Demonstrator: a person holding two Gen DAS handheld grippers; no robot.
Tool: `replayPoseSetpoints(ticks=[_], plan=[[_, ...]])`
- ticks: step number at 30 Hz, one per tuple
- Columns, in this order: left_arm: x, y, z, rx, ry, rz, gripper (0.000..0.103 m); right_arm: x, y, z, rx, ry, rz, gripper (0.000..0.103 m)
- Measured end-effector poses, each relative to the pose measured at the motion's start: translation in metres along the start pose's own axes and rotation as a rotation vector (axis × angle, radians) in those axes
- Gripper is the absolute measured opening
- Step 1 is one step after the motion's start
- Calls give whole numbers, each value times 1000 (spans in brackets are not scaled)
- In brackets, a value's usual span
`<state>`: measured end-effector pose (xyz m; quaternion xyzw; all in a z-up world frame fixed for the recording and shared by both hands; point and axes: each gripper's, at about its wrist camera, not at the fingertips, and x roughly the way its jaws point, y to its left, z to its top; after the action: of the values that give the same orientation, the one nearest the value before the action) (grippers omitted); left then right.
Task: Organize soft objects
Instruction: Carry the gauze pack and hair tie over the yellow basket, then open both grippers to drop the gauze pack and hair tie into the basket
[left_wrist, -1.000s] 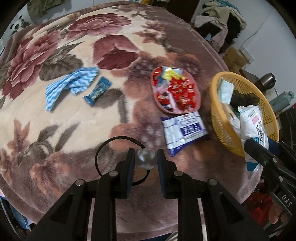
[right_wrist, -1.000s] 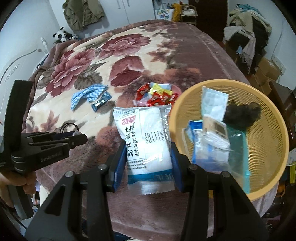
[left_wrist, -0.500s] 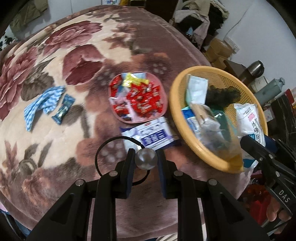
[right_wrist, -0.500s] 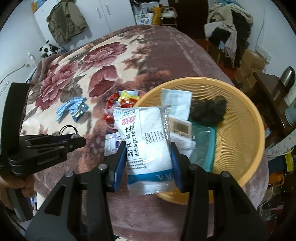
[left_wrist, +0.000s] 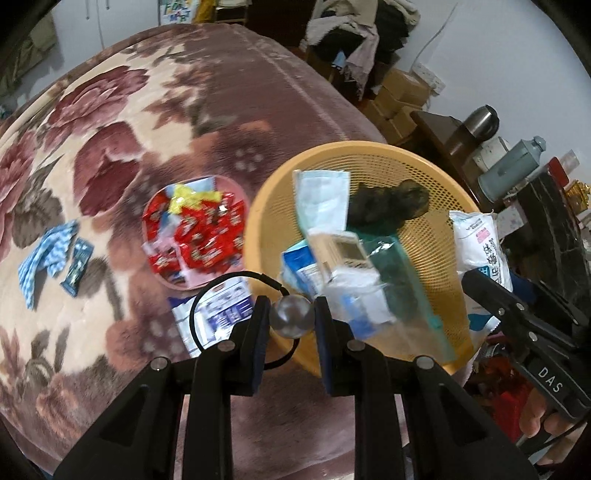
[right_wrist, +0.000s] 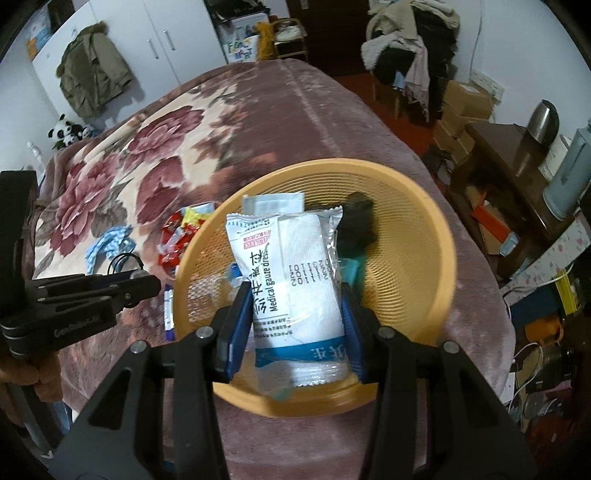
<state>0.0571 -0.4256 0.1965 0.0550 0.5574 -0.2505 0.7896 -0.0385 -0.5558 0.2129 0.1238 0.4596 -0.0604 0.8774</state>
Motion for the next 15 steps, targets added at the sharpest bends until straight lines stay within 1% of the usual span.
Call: replayPoseSetpoints(ticks=[7,15], plan=[[15,-21,12,24,20,-12,23,4,-19,5,23,0,-9,45],[29,-35,14,42,40,-19,23,8,-33,6,41,5,-9,45]])
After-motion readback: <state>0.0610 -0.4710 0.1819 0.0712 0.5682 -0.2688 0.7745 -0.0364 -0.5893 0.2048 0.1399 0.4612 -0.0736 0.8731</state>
